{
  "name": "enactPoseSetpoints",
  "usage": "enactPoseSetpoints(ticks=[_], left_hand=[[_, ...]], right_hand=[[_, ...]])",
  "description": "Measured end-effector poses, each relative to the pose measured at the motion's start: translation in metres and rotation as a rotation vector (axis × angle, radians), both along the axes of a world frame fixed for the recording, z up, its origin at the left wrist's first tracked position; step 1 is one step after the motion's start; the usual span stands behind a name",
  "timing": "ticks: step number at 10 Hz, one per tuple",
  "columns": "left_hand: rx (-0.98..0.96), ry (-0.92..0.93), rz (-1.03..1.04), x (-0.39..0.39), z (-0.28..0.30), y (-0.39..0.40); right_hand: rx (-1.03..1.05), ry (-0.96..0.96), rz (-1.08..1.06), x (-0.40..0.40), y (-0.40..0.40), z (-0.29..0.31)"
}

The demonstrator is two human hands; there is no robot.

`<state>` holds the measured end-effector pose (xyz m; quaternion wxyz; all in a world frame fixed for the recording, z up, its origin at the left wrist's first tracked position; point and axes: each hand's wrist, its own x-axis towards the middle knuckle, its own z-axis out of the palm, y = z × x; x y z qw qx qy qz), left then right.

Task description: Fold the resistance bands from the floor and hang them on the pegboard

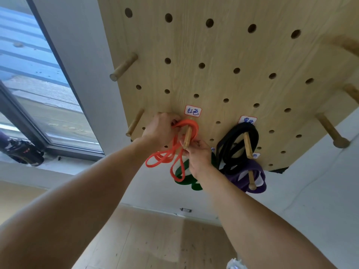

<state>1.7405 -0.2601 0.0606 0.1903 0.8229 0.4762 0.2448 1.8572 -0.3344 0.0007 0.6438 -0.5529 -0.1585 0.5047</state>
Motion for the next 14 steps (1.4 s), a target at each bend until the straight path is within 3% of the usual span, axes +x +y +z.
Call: enactPoseSetpoints(ticks=[1,3,5,7,9,13,14], left_hand=[[-0.023,-0.03,0.009,0.002,-0.003,0.0],[-0.075,-0.109,0.038,0.012,-0.003,-0.006],[-0.136,-0.235,-0.004,-0.004,0.011,-0.004],[-0.17,-0.199,-0.012,-0.008,0.022,-0.008],[-0.184,-0.295,0.144,0.012,0.021,-0.007],[-0.107,-0.258,0.13,-0.009,0.016,-0.009],[-0.133,-0.29,0.162,-0.015,0.022,-0.01]], right_hand=[[-0.003,-0.407,-0.055,0.021,-0.006,-0.002],[0.024,-0.845,-0.014,0.039,-0.01,0.009],[0.256,-0.936,-0.023,0.039,-0.023,0.036],[0.165,-1.083,0.045,0.044,-0.009,0.055],[0.155,-1.165,0.038,0.047,0.001,0.061],[0.182,-1.185,0.057,0.046,-0.006,0.069],[0.167,-1.107,0.022,0.044,-0.007,0.073]])
